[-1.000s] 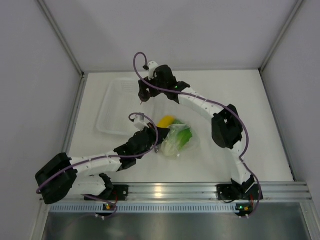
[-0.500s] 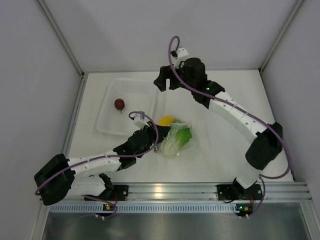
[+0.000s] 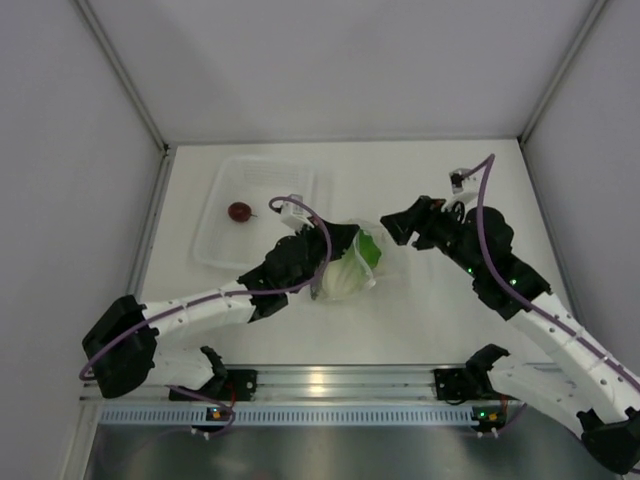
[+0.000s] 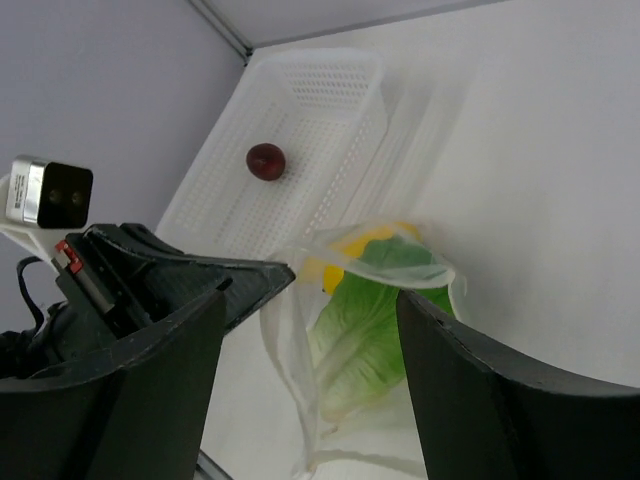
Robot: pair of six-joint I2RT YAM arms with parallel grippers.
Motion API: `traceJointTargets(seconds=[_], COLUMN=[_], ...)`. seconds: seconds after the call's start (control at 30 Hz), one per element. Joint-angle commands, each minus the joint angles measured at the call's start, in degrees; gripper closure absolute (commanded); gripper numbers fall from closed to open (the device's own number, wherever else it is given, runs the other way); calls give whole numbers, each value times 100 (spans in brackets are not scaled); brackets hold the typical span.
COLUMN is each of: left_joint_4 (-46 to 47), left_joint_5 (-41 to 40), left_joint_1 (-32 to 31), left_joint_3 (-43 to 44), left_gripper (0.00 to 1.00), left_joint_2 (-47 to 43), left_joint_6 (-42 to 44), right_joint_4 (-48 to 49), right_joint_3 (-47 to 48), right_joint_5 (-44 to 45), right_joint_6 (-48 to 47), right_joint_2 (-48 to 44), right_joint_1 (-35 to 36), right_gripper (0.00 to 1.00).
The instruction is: Open the zip-top bag and remove the fake food
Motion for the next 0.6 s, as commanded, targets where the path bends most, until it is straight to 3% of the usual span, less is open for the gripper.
traceJointTargets(seconds=[0.0, 0.23, 0.57], left_joint_4=[349, 981, 1728], left_joint_5=[52, -185, -414], left_joint_1=[30, -49, -173], left_joint_3=[448, 483, 1045], left_gripper=[100, 100, 100], left_joint_2=[197, 470, 1128], left_joint_6=[-63, -520, -617], right_joint_4=[27, 493, 872], right_joint_3=[-561, -1335, -1056], right_joint_5=[43, -115, 218], right_joint_6=[820, 1595, 1885], right_joint_2=[-373, -376, 925], right_joint_1=[-36, -45, -62], right_gripper=[31, 37, 25])
